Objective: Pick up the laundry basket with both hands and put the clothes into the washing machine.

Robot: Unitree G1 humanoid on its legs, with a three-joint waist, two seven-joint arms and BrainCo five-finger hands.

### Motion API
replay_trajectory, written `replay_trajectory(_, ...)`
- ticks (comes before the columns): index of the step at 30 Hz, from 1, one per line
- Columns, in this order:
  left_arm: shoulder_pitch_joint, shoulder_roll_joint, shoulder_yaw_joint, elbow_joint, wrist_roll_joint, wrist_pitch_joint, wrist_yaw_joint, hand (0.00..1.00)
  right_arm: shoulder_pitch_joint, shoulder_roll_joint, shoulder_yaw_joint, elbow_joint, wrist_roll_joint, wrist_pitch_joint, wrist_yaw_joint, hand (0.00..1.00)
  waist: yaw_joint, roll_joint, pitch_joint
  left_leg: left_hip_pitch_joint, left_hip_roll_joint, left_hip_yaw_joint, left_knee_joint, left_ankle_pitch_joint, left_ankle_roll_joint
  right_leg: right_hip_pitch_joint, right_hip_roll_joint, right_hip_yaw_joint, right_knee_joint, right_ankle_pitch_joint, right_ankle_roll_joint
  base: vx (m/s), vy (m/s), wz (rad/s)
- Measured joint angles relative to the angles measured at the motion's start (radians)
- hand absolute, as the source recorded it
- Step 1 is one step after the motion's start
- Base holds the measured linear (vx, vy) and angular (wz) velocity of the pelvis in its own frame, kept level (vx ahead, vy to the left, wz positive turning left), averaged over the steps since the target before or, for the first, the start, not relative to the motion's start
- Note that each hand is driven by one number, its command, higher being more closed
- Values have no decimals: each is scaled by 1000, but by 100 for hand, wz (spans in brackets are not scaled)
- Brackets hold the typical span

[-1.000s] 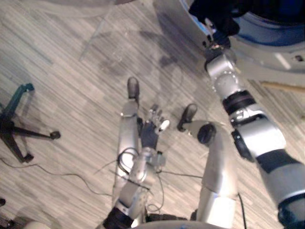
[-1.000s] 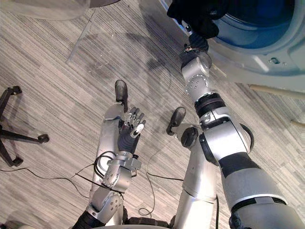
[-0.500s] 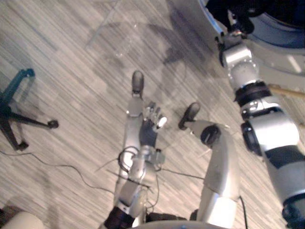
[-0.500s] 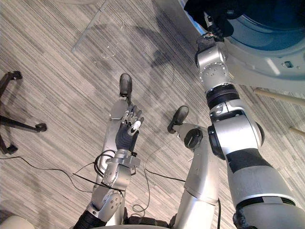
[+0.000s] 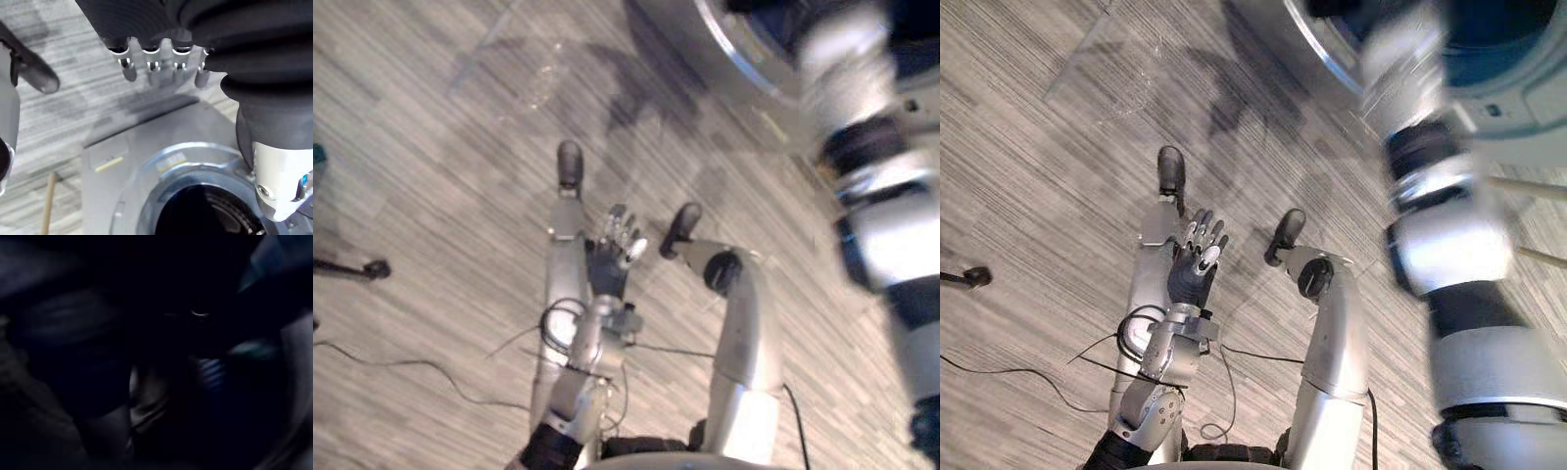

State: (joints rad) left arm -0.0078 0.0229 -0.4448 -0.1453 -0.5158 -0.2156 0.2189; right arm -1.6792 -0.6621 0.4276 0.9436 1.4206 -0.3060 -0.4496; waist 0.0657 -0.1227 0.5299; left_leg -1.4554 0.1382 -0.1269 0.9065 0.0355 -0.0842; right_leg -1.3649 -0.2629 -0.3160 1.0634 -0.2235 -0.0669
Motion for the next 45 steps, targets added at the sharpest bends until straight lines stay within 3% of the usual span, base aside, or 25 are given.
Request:
replay_trajectory(1, -4, 1, -8, 6, 0, 0, -1, 0, 12, 8, 10, -14, -6, -8, 7, 0, 1, 0, 1, 0, 4, -4, 7, -23, -2, 6, 4, -6, -3, 3, 12, 20, 10, -34)
replay_trajectory(2, -16, 1, -18, 23, 0, 1, -6, 0, -20, -7, 1, -17, -1, -2, 7, 0, -4, -1, 1, 5, 5, 4, 1, -22, -9, 5, -4, -4, 20, -9, 48, -20, 36, -11)
replay_trajectory(5, -19, 1, -15, 36, 0, 0, -7, 0, -24, -27, -31, 6, 23, 17, 3, 0, 1, -2, 2, 12, -3, 5, -58, -17, -22, 9, -11, -17, -31, -16, 40, -48, 6, 19)
replay_trajectory(6, -18, -3, -17, 47, 0, 2, -7, 0, -24, -32, -31, 7, 22, 18, 3, 0, 6, -4, 3, 19, -14, -7, -15, -57, -32, 15, -14, -19, -41, -15, 36, 38, -39, 4)
replay_trajectory(8, -16, -7, -13, 64, 0, 3, -19, 0, -24, -25, -11, 19, 22, 31, 3, 0, 23, -4, 2, 45, -12, -20, -7, -47, -36, 26, -14, -27, -23, -6, 35, 47, -42, -4)
replay_trajectory(10, -13, -8, 2, 65, 0, 1, -23, 0, -23, -25, 7, 22, 22, 31, 3, 0, 17, -4, 3, 52, -16, -32, -15, -40, -49, 37, -20, -45, -22, 26, 2, 3, -48, 25)
replay_trajectory(16, -13, -9, 16, 67, 0, 3, -25, 0, -12, -22, 9, 21, -2, 31, 3, 0, 34, -4, 2, 75, -12, -73, -72, -12, -89, 53, -20, -90, -19, 20, -25, -20, -61, 16)
replay_trajectory(20, -11, 0, 13, 68, 0, 14, -24, 0, 67, -3, -142, -49, -54, 29, 13, 0, 50, -4, 2, 78, -4, -73, -73, -12, -89, 62, -14, -97, -26, 18, -36, -38, -27, 1)
replay_trajectory(23, -10, 28, 19, 81, 0, 13, -12, 0, 239, 88, -339, -146, -111, 0, 13, 0, 58, -3, 2, 135, 1, -53, -62, -18, -70, 129, -12, -88, -42, 18, -36, -14, 31, 2)
replay_trajectory(25, -10, 31, 25, 104, 0, 12, 5, 0, 370, 174, -441, -199, -168, -46, 21, 0, 57, -2, 1, 185, 2, -35, -59, -41, -52, 181, -9, -74, -59, 17, -34, 23, 55, 1)
replay_trajectory(27, -9, 34, 26, 131, 0, 12, 7, 0, 457, 226, -481, -223, -211, -49, 42, 0, 57, 4, -3, 220, 4, -23, -60, -61, -41, 216, -7, -64, -68, 12, -19, 12, 57, -4)
replay_trajectory(31, -11, 38, 39, 201, 1, 14, 0, 0, 719, 383, -557, -222, -301, -35, 83, 0, 55, 3, -28, 323, 5, 5, -134, -70, -39, 311, 1, -57, -144, 21, 13, 27, 68, 3)
replay_trajectory(33, -11, 42, 65, 239, 2, 16, 0, 0, 936, 514, -580, -221, -329, -13, 96, 0, 56, 4, -28, 431, 4, 32, -207, -62, -28, 403, 4, -52, -205, 33, 31, 55, 12, 9)
replay_trajectory(34, -7, 42, 64, 245, 5, 16, -1, 0, 1027, 565, -581, -220, -338, -2, 107, 0, 57, 5, -39, 470, 2, 44, -241, -62, -28, 435, 9, -49, -234, 37, 39, 71, -33, 4)
replay_trajectory(35, -1, 36, 58, 262, 10, 16, -5, 0, 1153, 625, -585, -202, -348, 9, 125, 0, 56, 13, -91, 494, 2, 55, -295, -62, -27, 455, 18, -49, -283, 45, 52, 71, -46, 2)
replay_trajectory(37, -2, 37, 67, 266, 17, 21, -22, 0, 1301, 693, -588, -169, -363, 29, 147, 0, 51, 22, -98, 596, 1, 77, -390, -52, -13, 543, 25, -54, -362, 61, 76, 102, -68, 6)
replay_trajectory(39, 22, 32, 86, 270, 31, 22, -41, 0, 1485, 733, -572, -152, -432, 53, 189, 0, 30, 42, -129, 698, 2, 90, -459, -49, -9, 646, 35, -64, -435, 73, 89, 129, -89, 10)
replay_trajectory(42, 71, 27, 135, 272, 58, 22, -47, 0, 1647, 731, -581, -141, -484, 53, 236, 0, -1, 44, -200, 828, 0, 118, -550, -47, -6, 761, 45, -63, -521, 83, 103, 139, -42, -2)
replay_trajectory(45, 109, 20, 179, 273, 79, 22, -66, 0, 1758, 719, -597, -131, -527, 69, 280, 0, -2, 42, -259, 946, 0, 140, -618, -46, -6, 869, 54, -62, -587, 95, 113, 171, -12, -3)
